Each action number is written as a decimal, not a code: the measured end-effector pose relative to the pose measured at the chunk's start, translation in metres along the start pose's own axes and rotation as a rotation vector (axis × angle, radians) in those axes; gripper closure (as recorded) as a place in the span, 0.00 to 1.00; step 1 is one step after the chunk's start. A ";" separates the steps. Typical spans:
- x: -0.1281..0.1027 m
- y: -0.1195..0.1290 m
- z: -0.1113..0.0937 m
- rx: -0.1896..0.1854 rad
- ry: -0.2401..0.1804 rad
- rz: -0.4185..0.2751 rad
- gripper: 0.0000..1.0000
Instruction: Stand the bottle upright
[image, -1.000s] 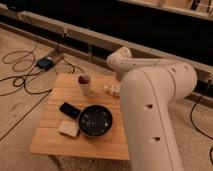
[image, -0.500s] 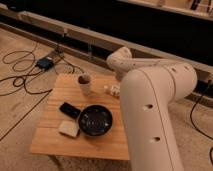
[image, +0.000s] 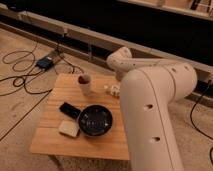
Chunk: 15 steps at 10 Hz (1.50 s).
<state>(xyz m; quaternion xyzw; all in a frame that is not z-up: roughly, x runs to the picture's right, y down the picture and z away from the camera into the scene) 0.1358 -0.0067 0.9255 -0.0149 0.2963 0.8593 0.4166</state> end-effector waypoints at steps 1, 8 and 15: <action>0.000 0.000 0.000 0.000 0.000 0.000 0.35; 0.000 0.000 -0.001 -0.001 -0.001 0.000 0.35; 0.013 -0.008 -0.010 -0.099 0.054 -0.008 0.35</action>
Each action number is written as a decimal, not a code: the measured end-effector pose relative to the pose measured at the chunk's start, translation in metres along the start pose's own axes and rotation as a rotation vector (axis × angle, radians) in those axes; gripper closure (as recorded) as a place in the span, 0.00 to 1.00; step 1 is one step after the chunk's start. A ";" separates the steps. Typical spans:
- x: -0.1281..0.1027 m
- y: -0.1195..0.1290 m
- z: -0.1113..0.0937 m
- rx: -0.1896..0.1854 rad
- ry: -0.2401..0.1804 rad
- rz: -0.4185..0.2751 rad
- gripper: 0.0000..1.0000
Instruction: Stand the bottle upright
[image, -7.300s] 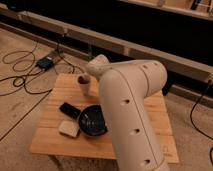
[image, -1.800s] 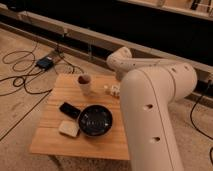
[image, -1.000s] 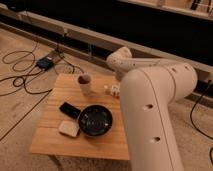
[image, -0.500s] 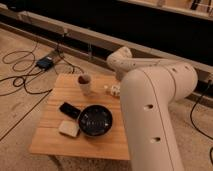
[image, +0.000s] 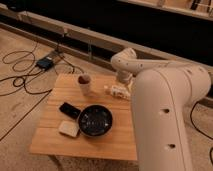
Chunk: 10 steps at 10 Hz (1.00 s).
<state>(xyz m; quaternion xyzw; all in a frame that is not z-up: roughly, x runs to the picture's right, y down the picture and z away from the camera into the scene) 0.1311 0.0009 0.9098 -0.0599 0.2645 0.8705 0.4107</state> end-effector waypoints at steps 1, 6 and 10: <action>0.001 -0.004 0.001 0.000 0.001 0.006 0.35; 0.001 -0.008 0.002 0.002 -0.003 0.033 0.35; 0.001 -0.008 0.002 0.002 -0.003 0.033 0.35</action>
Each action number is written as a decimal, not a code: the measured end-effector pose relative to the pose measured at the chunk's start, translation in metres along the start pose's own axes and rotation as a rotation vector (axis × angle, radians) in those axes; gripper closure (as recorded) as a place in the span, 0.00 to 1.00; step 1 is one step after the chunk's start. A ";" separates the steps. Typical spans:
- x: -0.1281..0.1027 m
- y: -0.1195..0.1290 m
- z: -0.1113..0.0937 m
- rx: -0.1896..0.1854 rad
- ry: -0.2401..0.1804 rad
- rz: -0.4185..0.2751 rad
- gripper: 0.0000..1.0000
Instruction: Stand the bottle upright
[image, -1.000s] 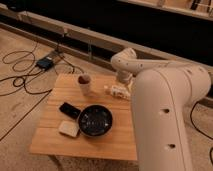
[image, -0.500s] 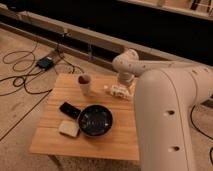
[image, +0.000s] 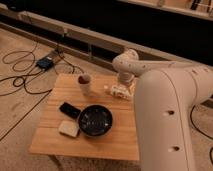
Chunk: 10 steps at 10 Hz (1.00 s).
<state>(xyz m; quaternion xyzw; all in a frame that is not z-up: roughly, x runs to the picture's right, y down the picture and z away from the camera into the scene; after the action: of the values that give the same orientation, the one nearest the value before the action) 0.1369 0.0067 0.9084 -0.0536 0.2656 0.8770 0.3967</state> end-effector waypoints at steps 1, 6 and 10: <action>0.000 0.000 0.000 0.000 0.000 0.000 0.35; 0.026 -0.010 -0.007 -0.031 0.095 0.023 0.35; 0.032 -0.015 -0.009 -0.029 0.119 0.026 0.35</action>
<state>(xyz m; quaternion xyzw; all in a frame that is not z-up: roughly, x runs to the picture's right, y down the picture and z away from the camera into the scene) 0.1244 0.0318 0.8848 -0.1079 0.2767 0.8812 0.3679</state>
